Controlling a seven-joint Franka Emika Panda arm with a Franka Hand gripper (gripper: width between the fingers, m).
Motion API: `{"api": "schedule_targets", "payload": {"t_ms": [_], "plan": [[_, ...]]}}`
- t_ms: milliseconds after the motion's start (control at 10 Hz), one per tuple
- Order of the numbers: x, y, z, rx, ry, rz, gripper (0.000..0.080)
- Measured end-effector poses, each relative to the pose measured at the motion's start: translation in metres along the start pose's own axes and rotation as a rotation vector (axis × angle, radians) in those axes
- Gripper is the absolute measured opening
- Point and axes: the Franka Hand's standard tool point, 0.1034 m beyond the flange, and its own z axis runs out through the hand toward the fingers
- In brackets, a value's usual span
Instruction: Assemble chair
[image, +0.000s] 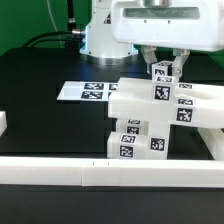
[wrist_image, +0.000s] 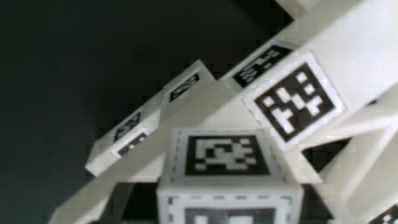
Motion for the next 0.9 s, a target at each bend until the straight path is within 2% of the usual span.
{"api": "schedule_targets", "payload": {"t_ms": [200,300,400,500,600,700,900], "plan": [[-0.0001,-0.0020,0.0002,0.000,-0.001,0.132,0.0284],[-0.0006,-0.0021,0.0006,0.001,-0.002,0.168,0.0356],[0.0001,-0.0018,0.0005,0.000,-0.001,0.129,0.0356],[0.0015,-0.0016,0.0001,0.001,0.000,0.043,0.0538],[0.0014,-0.0026,-0.0007,-0.003,-0.003,-0.027,0.0538],[0.0014,-0.0037,-0.0009,-0.002,-0.002,-0.123,0.0627],[-0.0029,-0.0057,0.0003,-0.005,-0.003,-0.346,0.0648]]}}
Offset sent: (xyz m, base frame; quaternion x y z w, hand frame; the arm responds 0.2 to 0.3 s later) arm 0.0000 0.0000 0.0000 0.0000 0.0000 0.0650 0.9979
